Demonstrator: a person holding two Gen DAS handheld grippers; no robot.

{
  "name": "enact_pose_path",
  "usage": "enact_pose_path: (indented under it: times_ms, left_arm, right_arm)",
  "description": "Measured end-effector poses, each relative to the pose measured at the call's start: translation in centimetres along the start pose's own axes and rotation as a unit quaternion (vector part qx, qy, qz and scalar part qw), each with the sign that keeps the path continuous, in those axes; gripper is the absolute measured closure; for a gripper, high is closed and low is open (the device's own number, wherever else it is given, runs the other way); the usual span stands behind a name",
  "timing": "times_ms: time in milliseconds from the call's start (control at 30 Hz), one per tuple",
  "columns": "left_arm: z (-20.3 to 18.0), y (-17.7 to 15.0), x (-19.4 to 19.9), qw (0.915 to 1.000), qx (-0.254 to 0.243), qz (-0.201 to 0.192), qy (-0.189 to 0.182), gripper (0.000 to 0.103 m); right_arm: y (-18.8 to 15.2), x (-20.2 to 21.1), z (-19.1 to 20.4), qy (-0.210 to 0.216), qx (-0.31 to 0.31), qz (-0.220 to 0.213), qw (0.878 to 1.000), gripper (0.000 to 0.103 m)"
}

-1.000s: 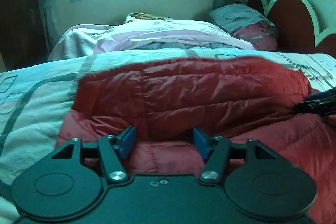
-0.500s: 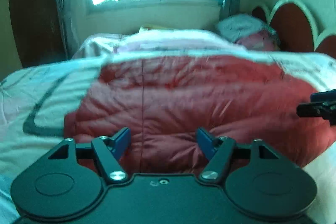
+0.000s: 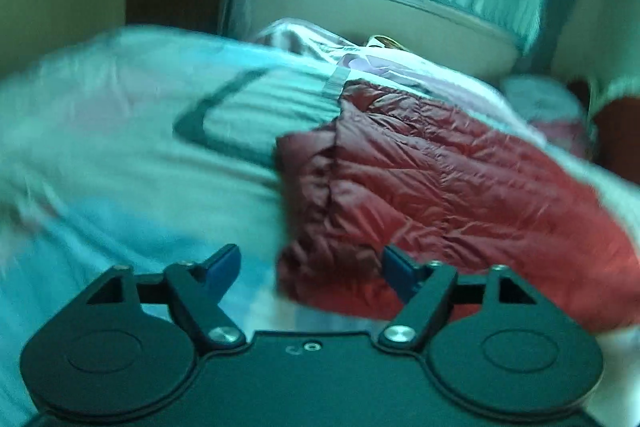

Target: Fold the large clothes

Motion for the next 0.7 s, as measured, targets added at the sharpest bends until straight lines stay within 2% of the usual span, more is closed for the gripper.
enact_pose_path:
  times_ms: [67, 200, 300, 433, 633, 700]
  left_arm:
    - [0.5, -0.6, -0.2, 0.9980, 0.056, 0.017, -0.026, 0.036]
    - [1.1, -1.7, -1.3, 0.9823, 0.163, 0.046, -0.081, 0.042]
    - [1.4, -1.2, -2.3, 0.9730, 0.205, 0.047, -0.094, 0.045]
    - [1.7, -0.4, -3.6, 0.9666, 0.229, 0.050, -0.103, 0.048]
    - [1.3, -0.2, -4.0, 0.9645, 0.232, 0.059, -0.110, 0.048]
    - [1.1, -1.0, -3.3, 0.9623, 0.234, 0.066, -0.121, 0.048]
  right_arm:
    - [-0.3, 0.1, -0.3, 0.016, -0.029, 0.003, 0.999, 0.024]
    - [-0.4, -0.2, 1.0, 0.038, -0.024, 0.002, 0.999, 0.024]
    - [-0.8, -0.5, 0.2, 0.040, -0.050, 0.011, 0.998, 0.025]
    - [-0.2, -2.4, 0.0, 0.046, -0.072, 0.009, 0.996, 0.025]
    - [0.3, -3.2, 0.5, 0.054, -0.082, 0.010, 0.995, 0.025]
    - [-0.2, -2.3, 0.5, 0.060, -0.082, 0.011, 0.995, 0.030]
Point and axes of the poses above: each gripper's, at about its wrist camera, not at the fingertips, and x roughly against the way its jaws point, z to its left, y to its top, the point moved 10 cm from there along -x, roughly the way its jaws point, and after that the axes turned 5 degrees about x, right-handed, at the moved point
